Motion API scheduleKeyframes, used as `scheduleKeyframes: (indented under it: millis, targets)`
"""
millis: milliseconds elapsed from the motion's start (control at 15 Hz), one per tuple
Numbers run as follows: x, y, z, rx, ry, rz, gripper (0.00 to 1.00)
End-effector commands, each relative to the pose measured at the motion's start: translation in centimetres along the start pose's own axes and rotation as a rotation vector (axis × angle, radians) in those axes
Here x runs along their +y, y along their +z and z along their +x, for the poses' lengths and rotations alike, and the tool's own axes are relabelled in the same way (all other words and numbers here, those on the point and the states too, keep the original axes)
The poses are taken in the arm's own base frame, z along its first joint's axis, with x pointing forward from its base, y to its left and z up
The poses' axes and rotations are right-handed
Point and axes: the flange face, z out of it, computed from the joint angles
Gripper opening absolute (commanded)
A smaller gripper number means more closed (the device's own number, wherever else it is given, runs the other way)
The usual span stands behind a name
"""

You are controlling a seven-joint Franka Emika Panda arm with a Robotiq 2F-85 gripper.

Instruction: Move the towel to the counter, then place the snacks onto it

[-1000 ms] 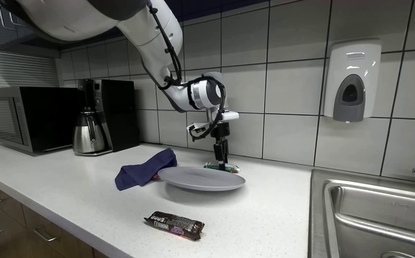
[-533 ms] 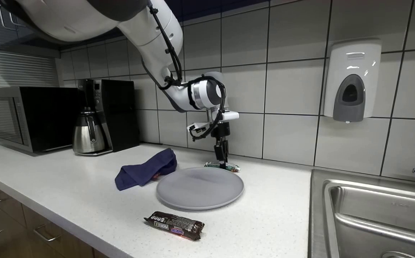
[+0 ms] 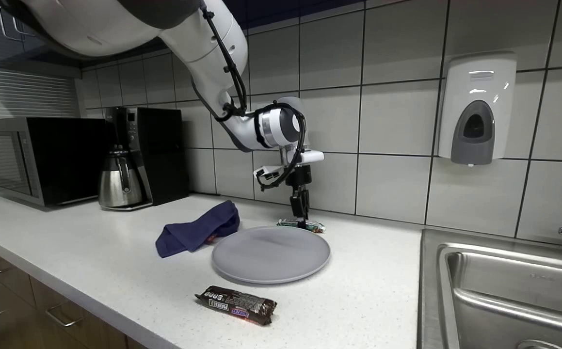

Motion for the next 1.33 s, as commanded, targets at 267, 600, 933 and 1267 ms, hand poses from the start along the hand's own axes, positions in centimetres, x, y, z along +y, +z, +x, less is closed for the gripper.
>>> scheduleKeyframes:
  millis: [267, 600, 933, 1267]
  targets:
    - [0.0, -1.9, -0.1, 0.002, 0.016, 0.038, 0.14]
    - [0.3, -3.4, -0.6, 0.013, 0.009, 0.068, 0.14]
    - [1.5, -4.6, -1.5, 0.016, 0.001, 0.086, 0.14]
    - [3.7, -5.5, -2.3, 0.019, 0.004, 0.096, 0.14]
